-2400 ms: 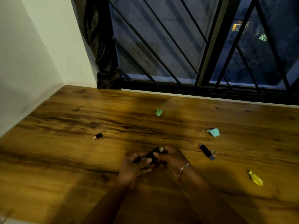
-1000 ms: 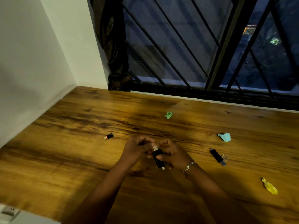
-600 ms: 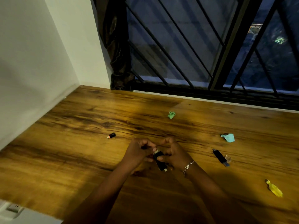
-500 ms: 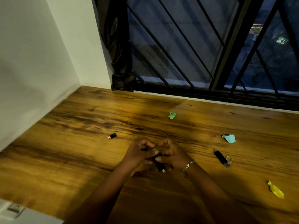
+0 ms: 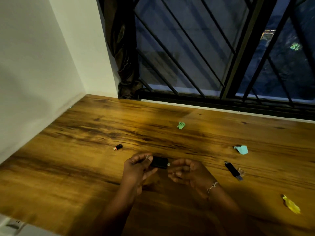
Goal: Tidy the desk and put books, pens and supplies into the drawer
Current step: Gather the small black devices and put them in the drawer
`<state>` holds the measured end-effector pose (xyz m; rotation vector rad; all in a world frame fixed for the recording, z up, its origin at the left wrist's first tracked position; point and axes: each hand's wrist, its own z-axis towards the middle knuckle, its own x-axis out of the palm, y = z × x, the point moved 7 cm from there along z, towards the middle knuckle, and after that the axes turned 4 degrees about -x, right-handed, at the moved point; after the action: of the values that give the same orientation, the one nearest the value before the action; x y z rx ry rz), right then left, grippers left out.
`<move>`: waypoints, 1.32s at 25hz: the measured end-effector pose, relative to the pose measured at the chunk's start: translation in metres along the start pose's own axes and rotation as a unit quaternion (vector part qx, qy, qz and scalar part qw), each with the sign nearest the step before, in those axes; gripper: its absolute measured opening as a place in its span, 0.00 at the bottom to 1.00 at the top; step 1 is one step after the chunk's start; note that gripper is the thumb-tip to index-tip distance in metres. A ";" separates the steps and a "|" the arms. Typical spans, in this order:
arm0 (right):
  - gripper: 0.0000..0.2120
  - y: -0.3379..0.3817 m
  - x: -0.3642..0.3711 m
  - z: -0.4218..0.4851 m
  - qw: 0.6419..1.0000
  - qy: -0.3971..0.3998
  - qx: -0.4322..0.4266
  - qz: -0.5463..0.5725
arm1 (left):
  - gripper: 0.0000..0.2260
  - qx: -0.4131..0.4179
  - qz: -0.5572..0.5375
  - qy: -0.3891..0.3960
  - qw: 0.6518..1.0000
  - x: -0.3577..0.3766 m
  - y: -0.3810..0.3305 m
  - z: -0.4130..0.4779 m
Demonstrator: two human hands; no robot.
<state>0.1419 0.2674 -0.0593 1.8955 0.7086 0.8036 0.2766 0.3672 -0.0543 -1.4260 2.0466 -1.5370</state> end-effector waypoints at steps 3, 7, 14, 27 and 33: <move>0.10 0.005 0.004 -0.003 0.999 -0.016 -0.040 -0.010 | 0.04 0.008 -0.005 -0.002 1.000 -0.001 0.002 -0.001; 0.11 0.002 0.007 -0.006 0.999 -0.023 -0.024 0.038 | 0.03 0.009 0.003 -0.008 1.000 0.002 0.007 -0.005; 0.08 -0.005 0.003 -0.006 0.994 -0.084 -0.029 0.070 | 0.05 0.022 -0.038 -0.039 0.998 0.003 0.010 -0.015; 0.04 -0.006 0.002 -0.004 0.963 -0.188 -0.056 0.185 | 0.06 0.010 -0.080 -0.045 0.996 0.009 0.017 -0.025; 0.04 -0.008 0.007 -0.003 0.959 -0.164 -0.028 0.229 | 0.06 0.022 -0.072 -0.038 0.996 0.010 0.021 -0.024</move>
<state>0.1431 0.2775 -0.0638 2.1035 0.0373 0.7487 0.2446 0.3744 -0.0576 -1.6210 1.8925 -1.5442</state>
